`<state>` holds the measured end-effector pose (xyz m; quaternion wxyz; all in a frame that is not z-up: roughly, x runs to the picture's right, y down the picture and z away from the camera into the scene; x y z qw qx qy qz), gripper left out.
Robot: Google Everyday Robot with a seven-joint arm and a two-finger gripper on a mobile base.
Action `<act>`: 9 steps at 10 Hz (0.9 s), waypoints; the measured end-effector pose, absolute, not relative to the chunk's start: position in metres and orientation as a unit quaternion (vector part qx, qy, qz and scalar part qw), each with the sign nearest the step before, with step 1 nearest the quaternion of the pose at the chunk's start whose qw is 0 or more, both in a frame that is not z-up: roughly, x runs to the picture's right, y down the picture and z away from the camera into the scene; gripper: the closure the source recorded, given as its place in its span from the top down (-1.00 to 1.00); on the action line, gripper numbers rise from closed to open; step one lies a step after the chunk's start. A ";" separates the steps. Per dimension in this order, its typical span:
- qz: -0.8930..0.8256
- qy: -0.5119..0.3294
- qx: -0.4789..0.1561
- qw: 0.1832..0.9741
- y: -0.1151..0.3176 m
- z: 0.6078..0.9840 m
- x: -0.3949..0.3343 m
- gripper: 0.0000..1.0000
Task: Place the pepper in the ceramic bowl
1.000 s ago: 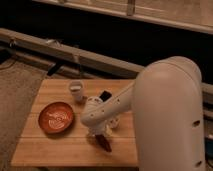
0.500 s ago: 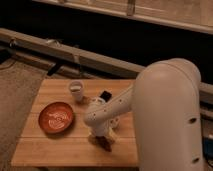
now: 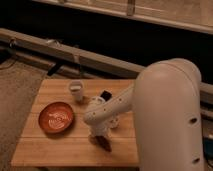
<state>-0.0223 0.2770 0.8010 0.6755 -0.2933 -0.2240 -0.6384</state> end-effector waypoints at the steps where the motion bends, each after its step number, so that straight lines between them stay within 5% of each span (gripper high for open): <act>1: -0.640 -0.224 -0.295 0.674 0.277 0.799 -0.021 -0.82; 3: -0.640 -0.224 -0.298 0.672 0.278 0.795 -0.018 -1.00; 6: -0.640 -0.227 -0.296 0.672 0.276 0.791 -0.018 -1.00; 9: -0.646 -0.266 -0.254 0.669 0.254 0.744 -0.042 -1.00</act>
